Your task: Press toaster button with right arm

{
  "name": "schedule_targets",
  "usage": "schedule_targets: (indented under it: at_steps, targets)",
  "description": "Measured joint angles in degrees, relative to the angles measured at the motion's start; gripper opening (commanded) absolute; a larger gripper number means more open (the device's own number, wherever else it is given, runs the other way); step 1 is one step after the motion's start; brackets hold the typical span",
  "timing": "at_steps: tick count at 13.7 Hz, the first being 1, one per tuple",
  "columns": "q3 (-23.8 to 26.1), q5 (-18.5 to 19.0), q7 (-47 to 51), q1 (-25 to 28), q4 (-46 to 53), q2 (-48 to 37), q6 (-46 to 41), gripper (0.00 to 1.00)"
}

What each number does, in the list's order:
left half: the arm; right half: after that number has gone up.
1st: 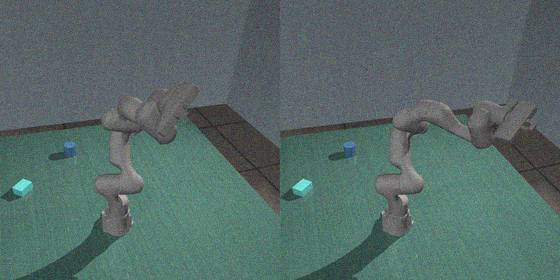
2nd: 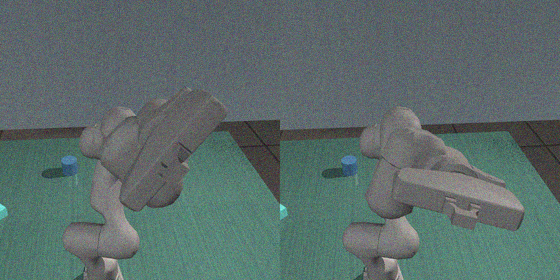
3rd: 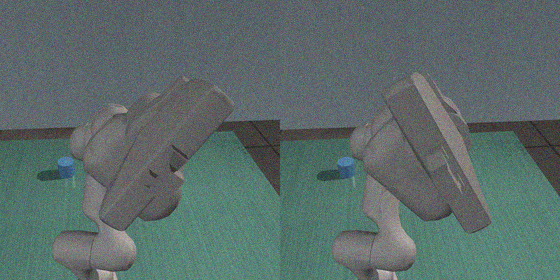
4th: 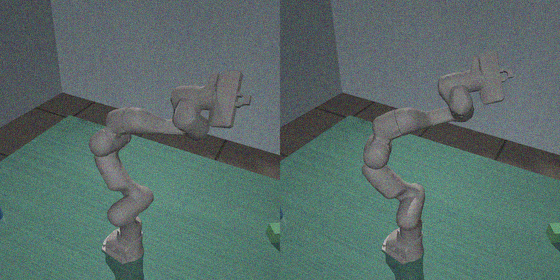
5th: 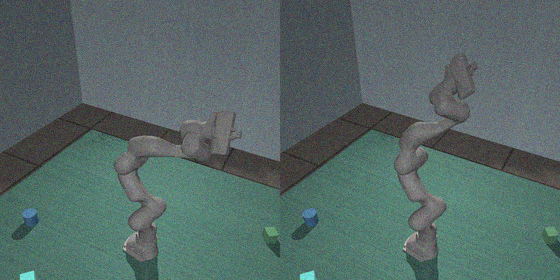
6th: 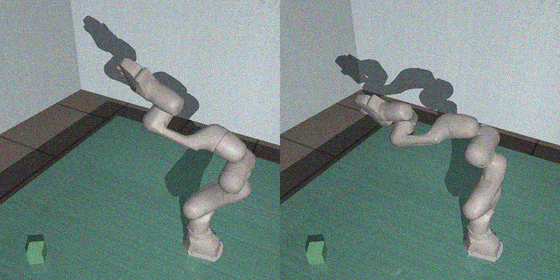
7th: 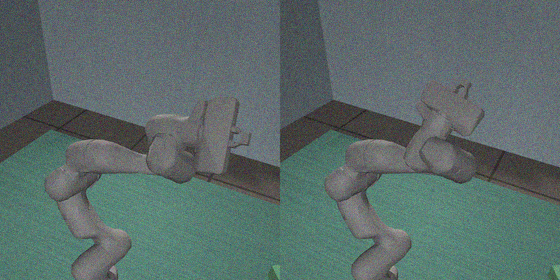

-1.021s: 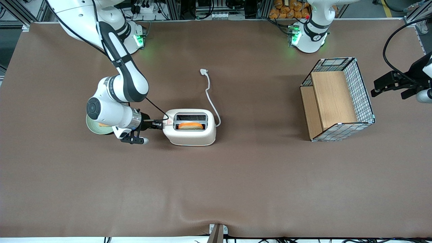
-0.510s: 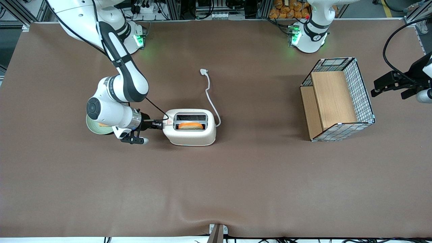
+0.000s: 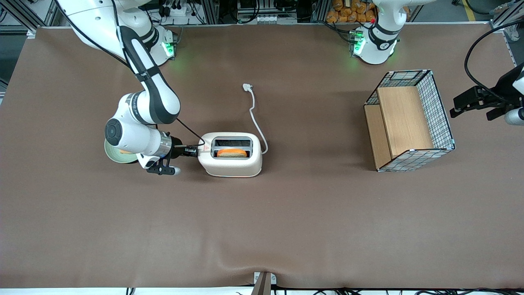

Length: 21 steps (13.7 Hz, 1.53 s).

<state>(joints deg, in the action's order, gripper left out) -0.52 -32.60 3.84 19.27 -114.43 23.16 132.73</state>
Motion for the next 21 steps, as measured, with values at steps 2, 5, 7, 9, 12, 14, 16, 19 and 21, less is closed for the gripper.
schedule_targets:
  at_steps: [2,5,7,9,12,14,16,19,21]
  targets:
    - [-0.13,0.0,0.0,0.0,0.33,0.04,-0.8,0.0]
    - [-0.33,0.0,-0.03,-0.01,0.88,0.17,-1.75,0.0]
    - [-0.48,0.0,-0.05,-0.01,1.31,0.19,-2.63,0.0]
    - [-0.6,0.0,-0.07,-0.01,2.02,0.19,-4.22,0.0]
    - [-0.76,0.0,-0.09,-0.14,3.5,0.19,-7.23,0.0]
    - [-0.91,0.0,-0.11,-0.51,4.68,0.19,-9.16,0.0]
    - [-1.28,0.03,-0.21,-1.13,6.03,0.19,-11.66,0.0]
    - [-2.02,0.1,-0.43,-2.37,8.37,0.19,-15.61,0.0]
    - [-2.79,0.16,-0.5,-2.77,9.96,0.19,-18.01,0.44]
